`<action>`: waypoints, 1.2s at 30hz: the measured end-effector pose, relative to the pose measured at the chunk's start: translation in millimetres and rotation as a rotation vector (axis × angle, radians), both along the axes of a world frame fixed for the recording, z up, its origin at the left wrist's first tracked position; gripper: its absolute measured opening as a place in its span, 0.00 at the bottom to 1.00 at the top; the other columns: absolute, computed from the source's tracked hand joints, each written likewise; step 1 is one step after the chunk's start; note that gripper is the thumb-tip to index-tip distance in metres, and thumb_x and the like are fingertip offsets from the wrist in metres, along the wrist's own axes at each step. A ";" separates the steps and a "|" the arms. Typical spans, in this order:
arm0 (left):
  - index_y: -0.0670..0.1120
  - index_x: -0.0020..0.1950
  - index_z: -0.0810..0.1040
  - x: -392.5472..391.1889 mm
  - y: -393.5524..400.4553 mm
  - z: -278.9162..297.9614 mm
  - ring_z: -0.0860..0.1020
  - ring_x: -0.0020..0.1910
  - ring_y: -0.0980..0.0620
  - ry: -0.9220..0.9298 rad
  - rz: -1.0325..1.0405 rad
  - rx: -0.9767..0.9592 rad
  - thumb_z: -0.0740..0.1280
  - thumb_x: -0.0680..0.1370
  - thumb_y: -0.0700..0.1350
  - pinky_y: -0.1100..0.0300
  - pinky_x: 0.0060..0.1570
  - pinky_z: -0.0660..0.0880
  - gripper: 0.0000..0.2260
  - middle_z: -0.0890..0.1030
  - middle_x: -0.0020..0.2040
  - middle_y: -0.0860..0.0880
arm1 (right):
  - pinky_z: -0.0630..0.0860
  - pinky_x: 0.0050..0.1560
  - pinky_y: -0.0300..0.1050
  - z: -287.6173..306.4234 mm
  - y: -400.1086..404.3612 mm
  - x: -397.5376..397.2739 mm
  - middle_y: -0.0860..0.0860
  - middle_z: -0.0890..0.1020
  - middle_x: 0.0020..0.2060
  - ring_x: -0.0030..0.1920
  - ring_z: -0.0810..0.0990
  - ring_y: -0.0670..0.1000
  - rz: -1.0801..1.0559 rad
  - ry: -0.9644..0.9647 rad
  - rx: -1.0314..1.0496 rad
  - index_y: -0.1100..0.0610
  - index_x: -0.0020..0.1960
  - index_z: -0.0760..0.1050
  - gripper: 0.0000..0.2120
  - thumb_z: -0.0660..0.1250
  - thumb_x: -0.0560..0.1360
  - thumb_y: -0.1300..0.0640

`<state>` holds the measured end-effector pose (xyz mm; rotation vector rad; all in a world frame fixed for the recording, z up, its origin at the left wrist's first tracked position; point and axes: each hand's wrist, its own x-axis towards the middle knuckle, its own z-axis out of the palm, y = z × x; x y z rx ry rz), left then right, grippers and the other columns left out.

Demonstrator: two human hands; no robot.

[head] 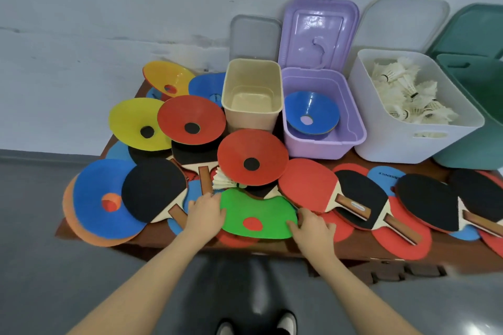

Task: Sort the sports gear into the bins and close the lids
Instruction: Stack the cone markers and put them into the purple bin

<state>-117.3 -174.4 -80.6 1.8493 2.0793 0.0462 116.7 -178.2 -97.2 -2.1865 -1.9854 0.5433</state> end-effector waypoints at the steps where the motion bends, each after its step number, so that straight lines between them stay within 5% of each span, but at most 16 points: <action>1: 0.44 0.67 0.69 -0.9 -1.2 -1.3 0.73 0.56 0.45 -0.038 0.005 0.011 0.60 0.79 0.46 0.51 0.56 0.64 0.17 0.74 0.55 0.46 | 0.60 0.51 0.47 1.0 -2.5 -3.7 0.49 0.80 0.49 0.54 0.76 0.53 -0.032 0.056 0.003 0.52 0.61 0.72 0.15 0.63 0.76 0.50; 4: 0.45 0.71 0.65 -1.4 -5.6 -1.0 0.72 0.56 0.46 -0.109 -0.035 0.071 0.60 0.79 0.45 0.53 0.56 0.64 0.20 0.74 0.54 0.47 | 0.56 0.46 0.44 7.2 -9.3 -14.0 0.49 0.80 0.46 0.53 0.76 0.54 -0.107 0.215 0.049 0.55 0.63 0.73 0.15 0.63 0.76 0.58; 11: 0.44 0.67 0.72 -12.0 -24.6 9.3 0.72 0.48 0.48 -0.225 -0.111 0.181 0.60 0.78 0.43 0.54 0.49 0.65 0.17 0.73 0.45 0.48 | 0.52 0.43 0.42 23.9 -38.5 -19.0 0.46 0.78 0.39 0.48 0.77 0.51 -0.120 0.324 0.137 0.55 0.60 0.77 0.16 0.65 0.73 0.62; 17: 0.46 0.65 0.74 -19.4 -34.7 26.9 0.72 0.43 0.50 -0.393 -0.191 0.344 0.64 0.76 0.40 0.54 0.45 0.67 0.17 0.73 0.41 0.51 | 0.56 0.49 0.42 39.0 -57.2 -20.0 0.45 0.75 0.34 0.41 0.76 0.49 -0.089 0.453 0.319 0.55 0.53 0.79 0.14 0.68 0.69 0.66; 24: 0.44 0.62 0.78 -25.5 -18.1 40.5 0.70 0.38 0.53 -0.459 -0.230 0.518 0.67 0.74 0.37 0.54 0.42 0.68 0.16 0.70 0.36 0.56 | 0.57 0.55 0.34 62.0 -43.8 -31.8 0.46 0.78 0.35 0.40 0.76 0.48 -0.066 0.477 0.512 0.53 0.54 0.79 0.13 0.67 0.70 0.63; 26: 0.44 0.61 0.78 -26.6 -10.4 41.6 0.71 0.38 0.54 -0.470 -0.261 0.539 0.66 0.74 0.38 0.52 0.43 0.71 0.15 0.74 0.38 0.54 | 0.62 0.54 0.40 69.1 -37.4 -31.4 0.46 0.77 0.33 0.37 0.75 0.47 -0.031 0.477 0.560 0.54 0.51 0.80 0.13 0.65 0.68 0.60; 30: 0.43 0.61 0.78 -27.3 8.0 47.9 0.78 0.46 0.48 -0.547 -0.243 0.485 0.63 0.73 0.43 0.51 0.50 0.74 0.17 0.82 0.46 0.45 | 0.71 0.44 0.46 82.9 -16.6 -25.3 0.43 0.75 0.30 0.35 0.73 0.47 0.003 0.567 0.590 0.54 0.48 0.79 0.12 0.62 0.67 0.58; 33: 0.44 0.64 0.76 -19.9 22.1 48.6 0.77 0.47 0.48 -0.497 -0.280 0.329 0.63 0.73 0.46 0.51 0.51 0.74 0.19 0.81 0.46 0.46 | 0.73 0.40 0.44 84.8 -2.5 -15.5 0.50 0.74 0.29 0.34 0.73 0.48 -0.028 0.595 0.501 0.55 0.50 0.79 0.15 0.65 0.67 0.68; 36: 0.44 0.68 0.72 -9.6 31.0 41.0 0.73 0.42 0.51 -0.446 -0.282 0.194 0.65 0.76 0.42 0.56 0.46 0.72 0.20 0.72 0.36 0.53 | 0.73 0.40 0.41 73.1 0.4 -5.2 0.50 0.76 0.31 0.34 0.73 0.45 -0.074 0.534 0.400 0.55 0.52 0.79 0.16 0.65 0.69 0.70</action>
